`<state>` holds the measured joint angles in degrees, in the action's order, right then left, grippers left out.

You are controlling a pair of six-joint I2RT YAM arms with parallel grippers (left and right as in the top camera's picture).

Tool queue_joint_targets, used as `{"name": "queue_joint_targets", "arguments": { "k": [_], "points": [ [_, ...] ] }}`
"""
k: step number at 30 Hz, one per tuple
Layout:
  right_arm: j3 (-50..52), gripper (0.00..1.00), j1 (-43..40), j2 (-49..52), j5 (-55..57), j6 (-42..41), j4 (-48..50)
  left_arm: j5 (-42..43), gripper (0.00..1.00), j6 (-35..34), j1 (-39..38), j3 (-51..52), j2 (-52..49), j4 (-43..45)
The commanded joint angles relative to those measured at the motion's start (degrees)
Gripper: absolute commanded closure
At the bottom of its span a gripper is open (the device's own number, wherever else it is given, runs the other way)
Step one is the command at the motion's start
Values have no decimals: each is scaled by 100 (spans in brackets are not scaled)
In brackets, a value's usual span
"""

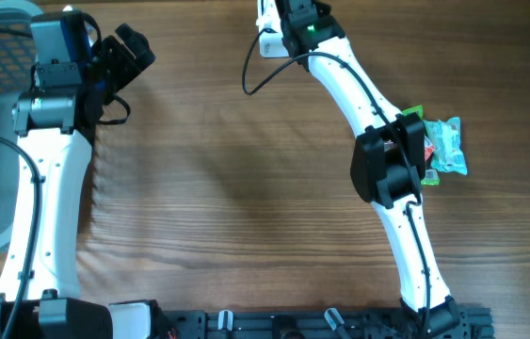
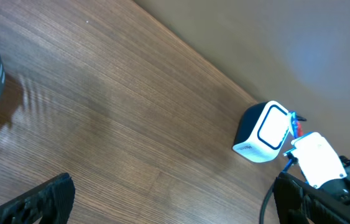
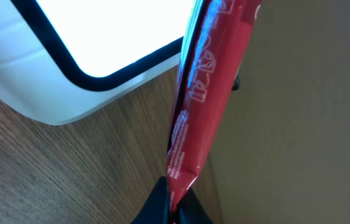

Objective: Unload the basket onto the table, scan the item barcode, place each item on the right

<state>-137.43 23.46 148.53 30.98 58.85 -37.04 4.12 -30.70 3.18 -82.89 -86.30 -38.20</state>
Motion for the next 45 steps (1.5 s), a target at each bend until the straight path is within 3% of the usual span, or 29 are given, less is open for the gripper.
{"name": "queue_joint_targets", "arguments": {
  "k": [1,22,29,41,45],
  "points": [
    [149,96,-37,164,118,101,168,-81,0,87,20,-74,4,15],
    [184,95,-4,201,-55,664,-186,-81,0,90,20,-74,4,15],
    [184,95,210,201,1086,1300,758,-81,0,87,20,-74,4,15],
    [627,96,297,203,1003,1287,592,-81,0,90,20,-74,4,15],
    [625,96,299,-33,789,669,787,-81,0,87,20,-74,4,15]
  ]
}}
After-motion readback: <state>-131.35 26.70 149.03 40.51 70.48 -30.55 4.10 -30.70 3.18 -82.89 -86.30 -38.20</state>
